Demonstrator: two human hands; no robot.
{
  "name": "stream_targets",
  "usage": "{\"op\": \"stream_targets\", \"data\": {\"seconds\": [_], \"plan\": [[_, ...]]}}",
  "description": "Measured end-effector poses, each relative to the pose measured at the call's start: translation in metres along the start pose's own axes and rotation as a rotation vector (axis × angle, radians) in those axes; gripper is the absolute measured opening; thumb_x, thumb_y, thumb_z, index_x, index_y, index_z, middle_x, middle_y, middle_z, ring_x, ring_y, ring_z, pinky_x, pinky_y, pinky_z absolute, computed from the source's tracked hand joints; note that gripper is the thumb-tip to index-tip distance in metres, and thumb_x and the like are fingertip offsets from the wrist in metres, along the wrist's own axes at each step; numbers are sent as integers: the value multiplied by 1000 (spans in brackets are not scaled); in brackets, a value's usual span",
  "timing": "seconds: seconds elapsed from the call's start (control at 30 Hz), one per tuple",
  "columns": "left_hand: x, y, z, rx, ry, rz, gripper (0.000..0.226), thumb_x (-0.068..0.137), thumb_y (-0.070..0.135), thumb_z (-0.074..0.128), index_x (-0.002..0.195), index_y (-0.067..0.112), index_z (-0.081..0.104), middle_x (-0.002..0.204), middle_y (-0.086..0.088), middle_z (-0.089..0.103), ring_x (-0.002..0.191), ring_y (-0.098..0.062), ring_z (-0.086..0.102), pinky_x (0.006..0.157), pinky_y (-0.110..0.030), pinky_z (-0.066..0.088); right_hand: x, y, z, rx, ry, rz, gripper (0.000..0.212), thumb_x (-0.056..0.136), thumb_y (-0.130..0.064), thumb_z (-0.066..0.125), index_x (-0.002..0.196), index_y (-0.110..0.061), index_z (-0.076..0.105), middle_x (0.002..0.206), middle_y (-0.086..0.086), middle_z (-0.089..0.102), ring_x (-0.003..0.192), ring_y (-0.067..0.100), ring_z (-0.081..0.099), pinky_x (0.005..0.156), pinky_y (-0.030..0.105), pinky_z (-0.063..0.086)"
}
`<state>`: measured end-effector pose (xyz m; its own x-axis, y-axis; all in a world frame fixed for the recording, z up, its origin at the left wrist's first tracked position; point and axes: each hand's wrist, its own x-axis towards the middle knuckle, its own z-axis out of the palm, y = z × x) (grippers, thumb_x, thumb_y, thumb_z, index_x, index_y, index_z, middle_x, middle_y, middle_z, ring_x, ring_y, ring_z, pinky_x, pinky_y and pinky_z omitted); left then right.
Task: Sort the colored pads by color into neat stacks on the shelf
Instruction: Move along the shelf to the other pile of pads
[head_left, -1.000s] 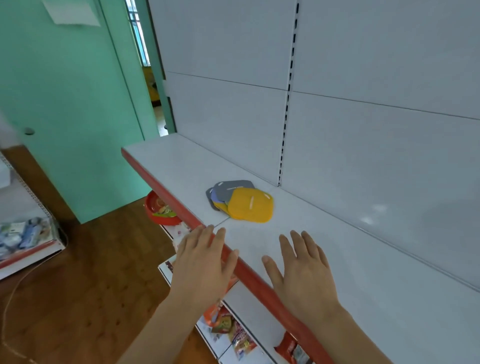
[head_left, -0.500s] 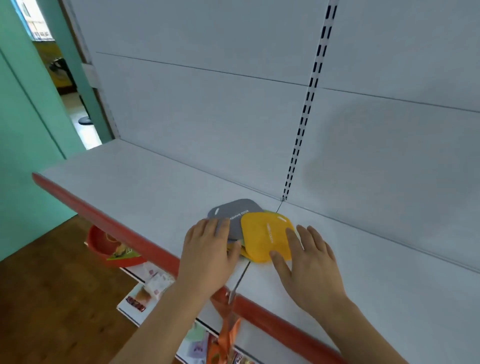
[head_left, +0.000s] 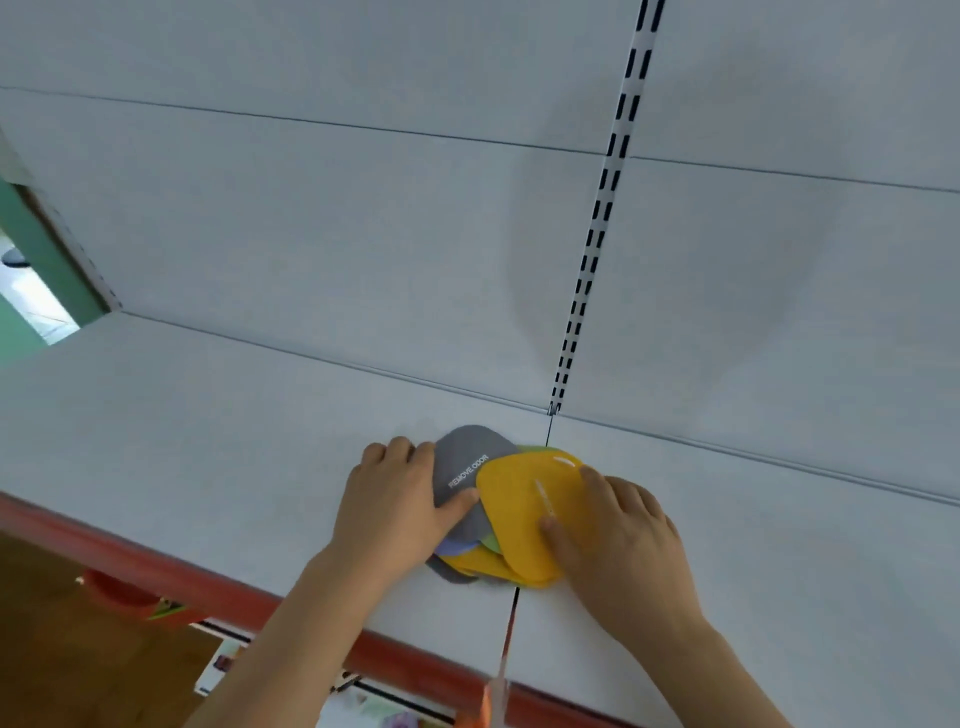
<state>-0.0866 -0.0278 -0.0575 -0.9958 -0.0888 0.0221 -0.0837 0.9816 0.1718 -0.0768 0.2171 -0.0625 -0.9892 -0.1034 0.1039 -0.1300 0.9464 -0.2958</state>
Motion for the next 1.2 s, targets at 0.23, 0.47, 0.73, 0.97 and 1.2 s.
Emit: {"op": "stream_targets", "data": {"seconds": [0.23, 0.47, 0.73, 0.97, 1.2], "plan": [[26, -11, -18, -247, -211, -129, 99, 54, 94, 64, 125, 25, 65, 120, 0, 64, 114, -25, 59, 94, -43, 55, 3, -6, -3, 159, 63, 30, 70, 86, -44, 74, 147, -25, 44, 124, 1, 56, 108, 28, 57, 84, 39, 51], [33, -8, -20, -412, -244, -67, 68, 71, 66, 84, 117, 23, 59, 110, 5, 63, 100, -17, 64, 81, -36, 55, 7, -5, -6, 279, 41, 184, 39, 87, -32, 72, 125, -30, 60, 108, -10, 50, 97, 17, 55, 78, 28, 41], [33, -13, -32, -742, -146, 46, 46, 83, 42, 83, 110, 25, 51, 102, 9, 64, 89, -7, 63, 69, -24, 48, -20, -18, 0, 149, 132, 123, 42, 90, -21, 68, 129, -31, 54, 116, -2, 61, 102, 27, 59, 79, 33, 45], [42, -24, -41, -853, -328, 86, 22, 91, 10, 62, 105, 22, 72, 81, 8, 70, 73, -15, 63, 65, -30, 44, -41, -44, 2, 290, 284, 24, 48, 84, -12, 77, 123, -39, 66, 105, -15, 54, 88, 8, 60, 71, 20, 50], [42, -21, -44, -578, -354, 282, 13, 100, 20, 56, 112, 24, 51, 101, 1, 67, 89, -22, 66, 70, -39, 53, -38, -44, 8, 445, 195, 195, 48, 82, -9, 71, 107, -50, 68, 97, -20, 60, 79, 8, 60, 65, 11, 43]]}}
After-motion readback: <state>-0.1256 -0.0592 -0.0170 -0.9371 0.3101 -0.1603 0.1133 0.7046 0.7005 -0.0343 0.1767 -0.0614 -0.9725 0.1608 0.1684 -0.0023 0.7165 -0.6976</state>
